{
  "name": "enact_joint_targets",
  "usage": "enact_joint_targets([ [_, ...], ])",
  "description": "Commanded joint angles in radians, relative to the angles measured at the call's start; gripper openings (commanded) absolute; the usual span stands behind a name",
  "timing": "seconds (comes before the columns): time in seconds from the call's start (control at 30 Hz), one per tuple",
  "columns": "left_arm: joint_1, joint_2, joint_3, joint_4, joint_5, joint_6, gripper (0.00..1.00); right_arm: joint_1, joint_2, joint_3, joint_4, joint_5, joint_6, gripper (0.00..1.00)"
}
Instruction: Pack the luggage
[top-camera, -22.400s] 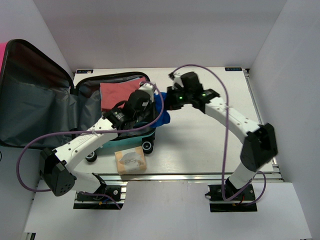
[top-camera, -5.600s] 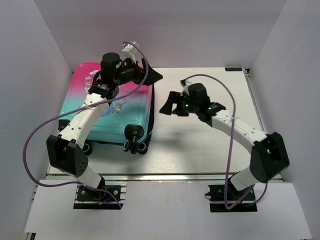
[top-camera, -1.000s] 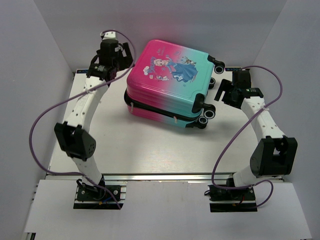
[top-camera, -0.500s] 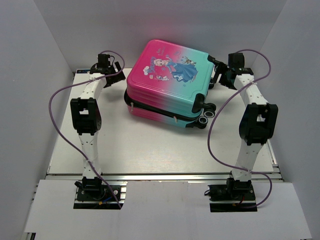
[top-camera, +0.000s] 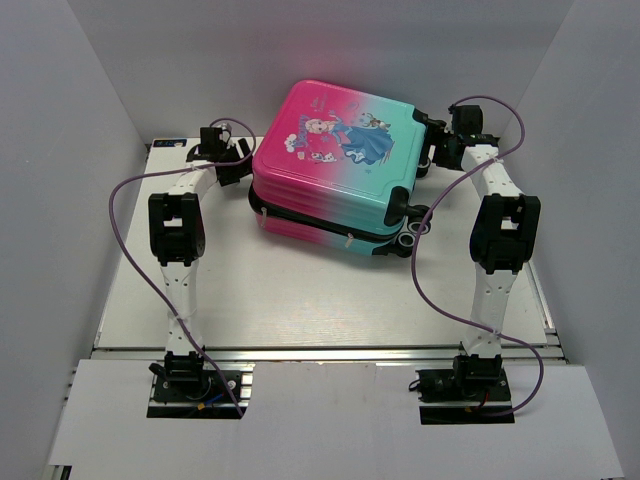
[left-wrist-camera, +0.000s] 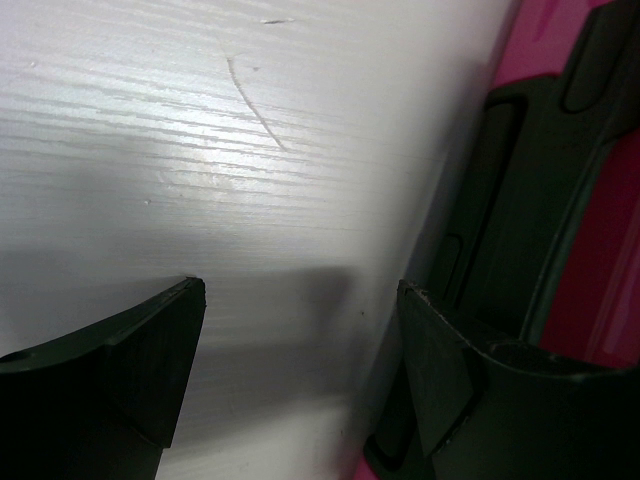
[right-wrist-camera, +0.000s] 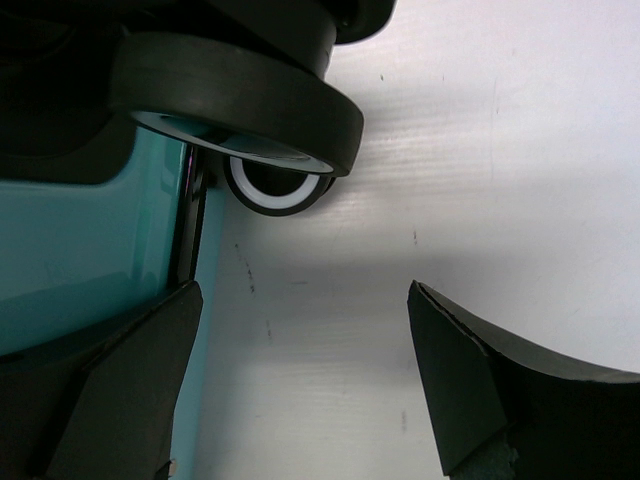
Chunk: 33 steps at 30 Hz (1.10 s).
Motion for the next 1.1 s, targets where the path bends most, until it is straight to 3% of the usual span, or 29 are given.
enact_joint_targets([
  [0.0,-0.115,-0.072,-0.166,-0.012,0.247,0.035,0.87,0.102,-0.040,0.046,0.131,-0.197,-0.154,0.89],
  [0.17,-0.198,-0.194,-0.320,-0.013,0.223,0.066,0.84,0.160,-0.075,-0.008,0.163,-0.249,-0.280,0.89],
  [0.33,-0.256,-0.313,-0.399,-0.073,0.033,0.052,0.84,0.185,-0.133,-0.144,0.180,-0.215,-0.252,0.89],
  [0.47,-0.266,-0.347,-0.449,-0.090,-0.013,0.066,0.84,0.192,-0.198,-0.238,0.242,-0.260,-0.272,0.89],
  [0.57,-0.266,-0.346,-0.433,-0.151,-0.061,0.056,0.84,0.202,-0.206,-0.186,0.200,-0.176,-0.254,0.89],
  [0.7,-0.234,-0.396,-0.428,-0.196,-0.066,0.033,0.87,0.180,-0.216,-0.072,0.096,0.056,-0.127,0.89],
  [0.77,-0.234,-0.454,-0.423,-0.219,-0.094,0.044,0.91,0.170,-0.248,-0.068,0.096,0.056,-0.076,0.89],
  [0.8,-0.234,-0.476,-0.410,-0.248,-0.157,0.049,0.98,0.166,-0.294,-0.092,0.117,0.065,-0.055,0.89],
  [0.93,-0.224,-0.605,-0.419,-0.297,-0.302,0.024,0.98,0.154,-0.440,-0.218,0.215,0.140,0.042,0.89],
  [1.07,-0.224,-0.750,-0.500,-0.331,-0.388,-0.009,0.98,0.143,-0.624,-0.342,0.274,0.127,0.008,0.89],
])
